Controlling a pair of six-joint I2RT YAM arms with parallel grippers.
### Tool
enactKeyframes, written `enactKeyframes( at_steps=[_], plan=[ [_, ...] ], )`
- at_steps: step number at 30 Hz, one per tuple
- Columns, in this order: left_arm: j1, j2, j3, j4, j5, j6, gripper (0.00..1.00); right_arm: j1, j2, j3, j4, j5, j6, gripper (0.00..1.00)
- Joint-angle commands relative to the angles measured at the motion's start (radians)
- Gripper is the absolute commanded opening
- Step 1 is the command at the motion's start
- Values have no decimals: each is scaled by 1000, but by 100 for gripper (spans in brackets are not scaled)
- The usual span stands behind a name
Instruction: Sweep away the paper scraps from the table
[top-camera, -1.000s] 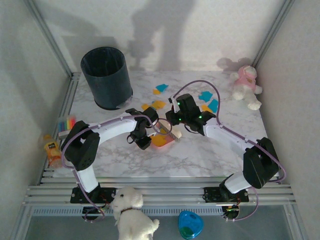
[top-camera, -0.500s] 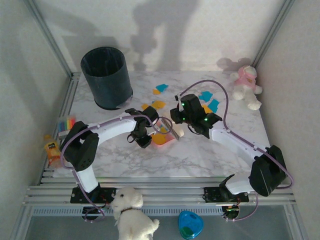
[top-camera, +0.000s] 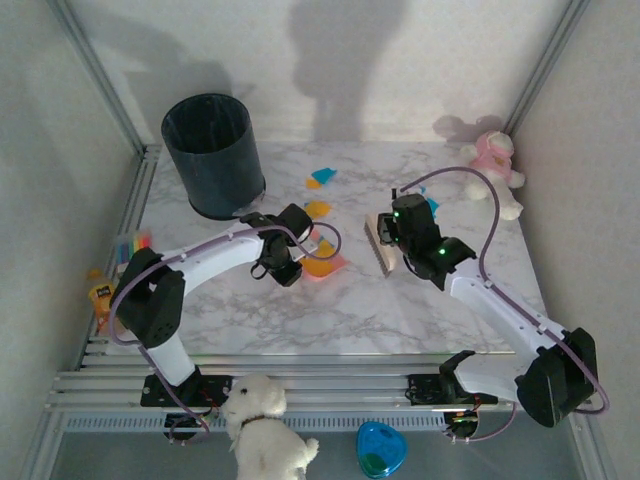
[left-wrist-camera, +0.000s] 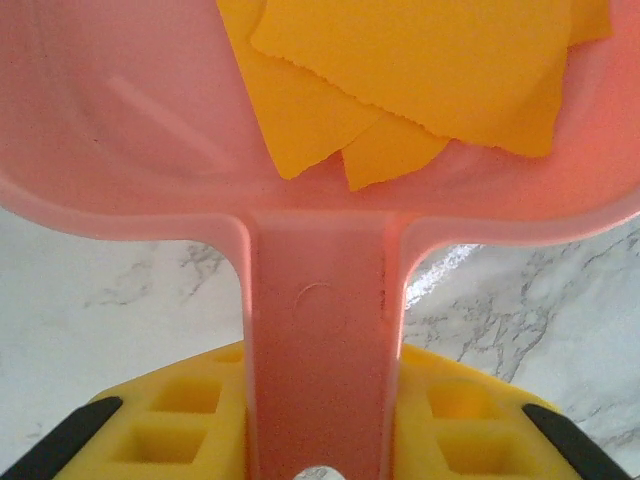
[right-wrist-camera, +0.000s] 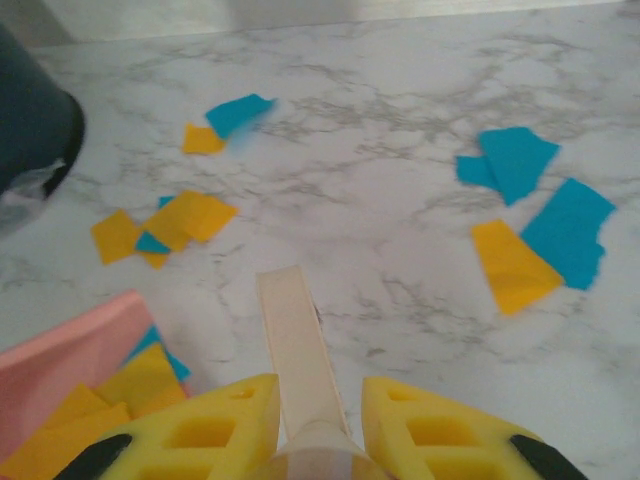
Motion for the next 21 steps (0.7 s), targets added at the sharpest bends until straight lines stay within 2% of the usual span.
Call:
enactKeyframes(
  at_steps=[1,8,21],
  plan=[
    [15,-41,42,24,-1,-28,0,-26,-42,-18,-16,52,26,0],
    [36,-97,59,82,87,-20,0,-57,-70,-42,-28,51,29,0],
    [138,-201,106,169,273,-30,0,-68,-53,-43,-28,15,42,0]
  ],
)
